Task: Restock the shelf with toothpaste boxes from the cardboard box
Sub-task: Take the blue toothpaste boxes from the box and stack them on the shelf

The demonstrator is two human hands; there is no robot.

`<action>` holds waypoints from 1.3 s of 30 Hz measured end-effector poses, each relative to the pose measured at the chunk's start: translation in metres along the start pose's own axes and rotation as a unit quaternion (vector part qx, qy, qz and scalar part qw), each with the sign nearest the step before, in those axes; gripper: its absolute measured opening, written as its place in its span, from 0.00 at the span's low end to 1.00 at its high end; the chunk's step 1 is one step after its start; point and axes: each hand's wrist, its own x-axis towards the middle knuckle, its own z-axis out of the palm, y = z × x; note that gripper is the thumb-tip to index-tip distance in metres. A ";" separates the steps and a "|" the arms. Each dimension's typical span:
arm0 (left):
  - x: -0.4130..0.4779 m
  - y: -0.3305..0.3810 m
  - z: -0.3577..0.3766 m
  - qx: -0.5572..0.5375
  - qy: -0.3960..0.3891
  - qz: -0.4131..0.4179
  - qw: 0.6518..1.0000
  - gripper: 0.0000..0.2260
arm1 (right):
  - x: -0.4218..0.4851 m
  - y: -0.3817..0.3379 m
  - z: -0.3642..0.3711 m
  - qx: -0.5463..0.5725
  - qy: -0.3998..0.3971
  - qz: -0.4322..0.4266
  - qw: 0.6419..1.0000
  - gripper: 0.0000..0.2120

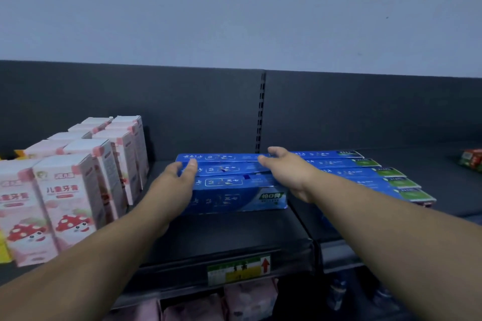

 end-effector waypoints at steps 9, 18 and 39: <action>-0.034 0.018 0.004 0.152 0.066 0.111 0.980 0.29 | -0.036 0.003 -0.012 -0.122 0.094 -0.124 0.980 0.27; -0.127 0.080 0.103 0.160 -0.024 0.226 0.961 0.30 | -0.144 0.073 -0.110 -0.283 0.178 -0.130 0.933 0.28; -0.490 0.135 0.391 0.160 -0.341 0.348 0.858 0.30 | -0.544 0.368 -0.323 -0.318 0.295 0.252 0.865 0.24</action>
